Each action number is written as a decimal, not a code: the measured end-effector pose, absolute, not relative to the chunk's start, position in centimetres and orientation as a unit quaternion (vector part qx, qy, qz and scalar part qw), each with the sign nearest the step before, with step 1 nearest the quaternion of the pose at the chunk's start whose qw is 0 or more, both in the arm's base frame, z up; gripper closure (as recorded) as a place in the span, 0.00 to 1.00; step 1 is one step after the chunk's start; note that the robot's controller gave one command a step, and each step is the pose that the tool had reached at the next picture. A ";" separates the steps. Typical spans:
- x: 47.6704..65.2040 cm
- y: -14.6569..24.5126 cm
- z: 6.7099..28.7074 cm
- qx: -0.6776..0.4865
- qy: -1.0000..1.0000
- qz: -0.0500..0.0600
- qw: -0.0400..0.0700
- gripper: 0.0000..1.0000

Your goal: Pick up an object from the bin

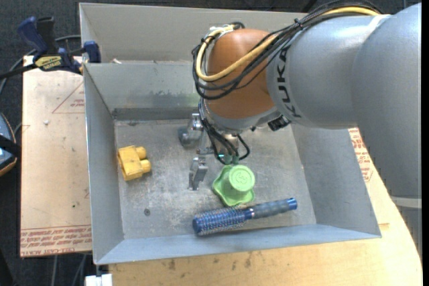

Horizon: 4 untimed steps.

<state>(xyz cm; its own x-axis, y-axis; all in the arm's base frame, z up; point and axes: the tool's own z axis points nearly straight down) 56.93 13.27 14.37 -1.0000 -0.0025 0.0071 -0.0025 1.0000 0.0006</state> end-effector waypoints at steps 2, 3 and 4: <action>49.2 2.0 10.9 0.015 -1.000 -0.001 -0.009 0.00; 52.8 -6.9 8.1 0.037 -0.999 0.000 -0.013 0.00; 52.8 -6.8 8.2 0.038 -0.999 0.001 -0.014 1.00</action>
Offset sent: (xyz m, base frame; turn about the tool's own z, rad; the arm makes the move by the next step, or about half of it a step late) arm -0.0621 -0.0686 -0.0661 -0.1994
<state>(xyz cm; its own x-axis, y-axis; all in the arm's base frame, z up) 52.85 -6.81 8.16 -0.9968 -0.0752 -0.0284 -0.0751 0.9972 -0.0027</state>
